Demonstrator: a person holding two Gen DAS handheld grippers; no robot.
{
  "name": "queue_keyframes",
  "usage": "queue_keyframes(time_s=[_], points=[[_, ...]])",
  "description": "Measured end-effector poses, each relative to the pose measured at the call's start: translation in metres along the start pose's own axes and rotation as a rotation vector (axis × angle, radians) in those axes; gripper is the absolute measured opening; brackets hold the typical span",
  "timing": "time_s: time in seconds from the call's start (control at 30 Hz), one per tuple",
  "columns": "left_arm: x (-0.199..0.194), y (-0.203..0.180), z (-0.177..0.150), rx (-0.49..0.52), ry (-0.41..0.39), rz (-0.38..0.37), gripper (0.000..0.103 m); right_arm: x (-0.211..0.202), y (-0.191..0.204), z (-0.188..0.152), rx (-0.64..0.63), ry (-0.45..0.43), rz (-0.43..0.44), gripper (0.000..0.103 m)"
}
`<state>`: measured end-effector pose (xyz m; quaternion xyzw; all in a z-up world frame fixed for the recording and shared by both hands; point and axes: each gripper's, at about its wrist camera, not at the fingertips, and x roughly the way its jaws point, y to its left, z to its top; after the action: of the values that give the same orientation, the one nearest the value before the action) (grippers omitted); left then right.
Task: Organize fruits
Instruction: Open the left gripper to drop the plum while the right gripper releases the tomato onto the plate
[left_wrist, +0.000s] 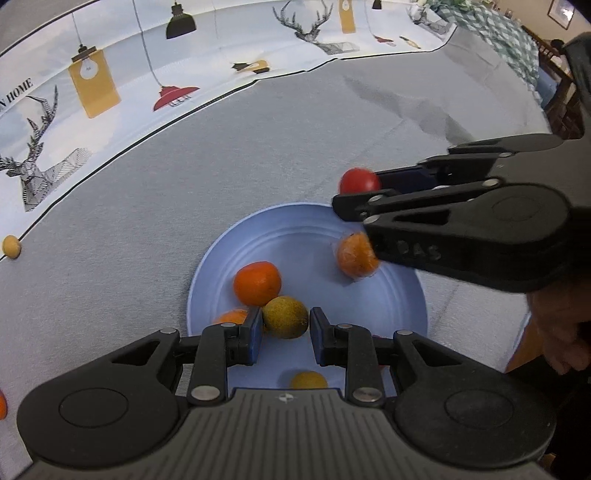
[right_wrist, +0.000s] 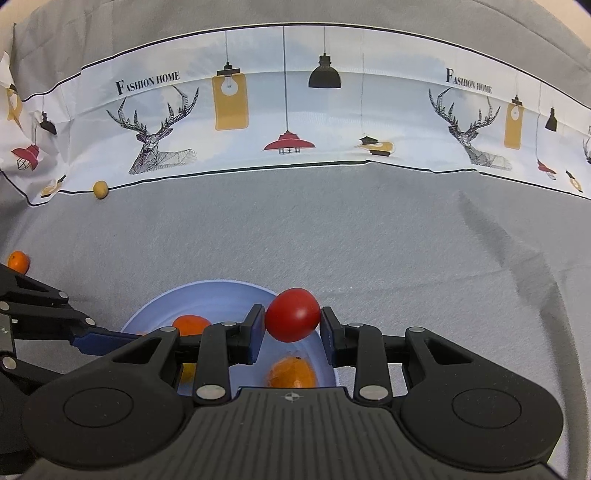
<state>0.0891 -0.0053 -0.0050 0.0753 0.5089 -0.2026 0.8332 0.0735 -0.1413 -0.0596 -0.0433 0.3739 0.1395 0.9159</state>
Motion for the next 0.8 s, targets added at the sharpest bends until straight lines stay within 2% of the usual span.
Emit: queue_keyframes(time_s=[0.07,0.1,0.3,0.8], points=[[-0.001,0.000,0.000,0.005,-0.002,-0.024,0.045,0.001,0.002,0.000,-0.006,0.001,-0.008,0.043],[-0.002,0.000,0.001,0.005,-0.011,-0.021,0.047,0.001,0.002,0.001,-0.009,-0.001,-0.014,0.048],[-0.003,0.010,0.004,-0.038,-0.017,0.015,0.047,0.001,0.002,0.001,0.008,-0.014,-0.030,0.053],[-0.014,0.030,0.005,-0.114,-0.046,0.059,0.047,0.006,0.014,0.004,0.004,-0.013,-0.023,0.053]])
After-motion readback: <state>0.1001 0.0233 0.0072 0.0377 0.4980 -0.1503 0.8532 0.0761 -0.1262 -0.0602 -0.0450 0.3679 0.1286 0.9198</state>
